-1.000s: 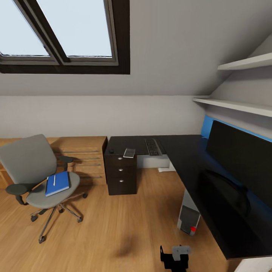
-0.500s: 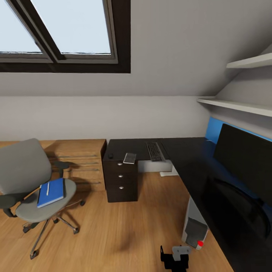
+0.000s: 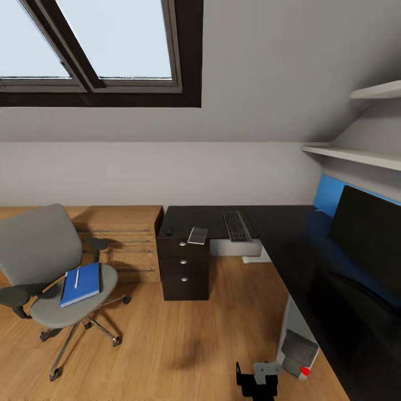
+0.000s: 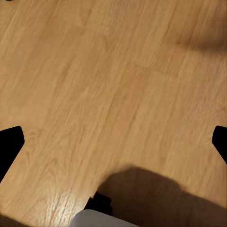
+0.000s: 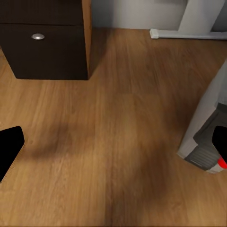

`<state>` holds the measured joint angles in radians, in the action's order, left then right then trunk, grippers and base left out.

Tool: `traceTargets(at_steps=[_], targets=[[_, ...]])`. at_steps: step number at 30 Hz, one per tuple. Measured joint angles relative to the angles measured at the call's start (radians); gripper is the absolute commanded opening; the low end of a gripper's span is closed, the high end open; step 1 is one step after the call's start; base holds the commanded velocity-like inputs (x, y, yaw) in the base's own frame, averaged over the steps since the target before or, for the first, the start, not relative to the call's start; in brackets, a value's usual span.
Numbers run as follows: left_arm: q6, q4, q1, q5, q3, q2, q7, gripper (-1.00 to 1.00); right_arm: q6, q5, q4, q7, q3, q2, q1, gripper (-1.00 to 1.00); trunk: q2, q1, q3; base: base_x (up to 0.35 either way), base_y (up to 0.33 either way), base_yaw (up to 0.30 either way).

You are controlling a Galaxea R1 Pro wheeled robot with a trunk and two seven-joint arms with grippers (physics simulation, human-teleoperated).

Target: In the bedroom, organize the workspace by keeping the computer under the desk, ensuring the monitor is on the desk, placing the keyboard on the desk next to the monitor, placing the mouse on the desk next to the keyboard, moving the folder from the swivel chair onto the desk next to the mouse, stacking the notebook on top of the folder with the pen on top of the notebook, and positioning the swivel chair next to the desk.

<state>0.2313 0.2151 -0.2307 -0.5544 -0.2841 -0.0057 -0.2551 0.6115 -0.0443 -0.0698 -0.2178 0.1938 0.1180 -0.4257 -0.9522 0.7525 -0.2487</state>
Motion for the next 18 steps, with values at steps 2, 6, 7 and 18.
traceTargets(at_steps=[2,6,7,18], targets=[[0.000,0.000,0.000,0.001,0.000,-0.002,0.000,1.00,0.000,0.000,0.000,0.000,0.000,-0.001,0.000,1.00,0.000,0.000,0.000,0.240,0.000,0.074],[0.001,0.000,0.000,0.002,0.000,-0.007,0.000,1.00,0.000,0.003,0.000,0.000,0.000,-0.002,0.000,1.00,0.000,0.000,-0.001,0.313,0.000,0.015],[0.001,0.000,0.000,0.002,0.000,-0.007,0.000,1.00,0.000,0.003,0.000,0.000,0.000,-0.002,0.000,1.00,0.000,0.000,-0.001,0.330,0.000,0.002],[0.001,0.000,0.000,0.003,0.000,-0.007,0.000,1.00,0.000,0.003,0.000,0.000,-0.001,-0.002,0.000,1.00,0.000,0.000,-0.001,0.331,0.000,0.000]])
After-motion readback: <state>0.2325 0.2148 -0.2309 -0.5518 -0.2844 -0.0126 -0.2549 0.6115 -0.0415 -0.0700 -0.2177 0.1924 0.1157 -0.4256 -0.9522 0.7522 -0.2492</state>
